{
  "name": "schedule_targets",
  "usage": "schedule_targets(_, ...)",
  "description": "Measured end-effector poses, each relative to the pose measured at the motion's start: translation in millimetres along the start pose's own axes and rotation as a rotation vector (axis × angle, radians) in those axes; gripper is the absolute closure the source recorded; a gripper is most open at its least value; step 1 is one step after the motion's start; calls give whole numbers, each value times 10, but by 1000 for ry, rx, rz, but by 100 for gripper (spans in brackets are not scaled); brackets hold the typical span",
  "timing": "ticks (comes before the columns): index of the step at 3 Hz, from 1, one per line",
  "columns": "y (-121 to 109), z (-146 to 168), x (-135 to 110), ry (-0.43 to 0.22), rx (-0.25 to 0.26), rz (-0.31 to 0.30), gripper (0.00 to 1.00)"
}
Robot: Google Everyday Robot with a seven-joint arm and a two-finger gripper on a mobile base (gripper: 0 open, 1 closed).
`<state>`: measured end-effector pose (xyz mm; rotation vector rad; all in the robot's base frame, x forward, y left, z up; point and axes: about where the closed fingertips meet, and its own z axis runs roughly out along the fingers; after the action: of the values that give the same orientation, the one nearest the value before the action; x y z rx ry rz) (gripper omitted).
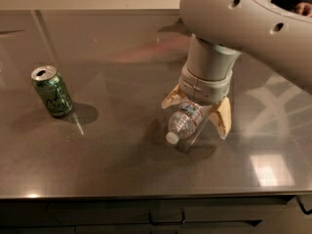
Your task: Place water bottle upright
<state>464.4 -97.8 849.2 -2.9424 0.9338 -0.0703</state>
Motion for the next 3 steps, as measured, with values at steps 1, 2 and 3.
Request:
schedule_targets(1, 5, 13, 5, 6, -5, 0, 41)
schedule_targets(2, 13, 6, 23, 13, -4, 8, 63)
schedule_targets(3, -14, -91, 45, 7, 18, 54, 87)
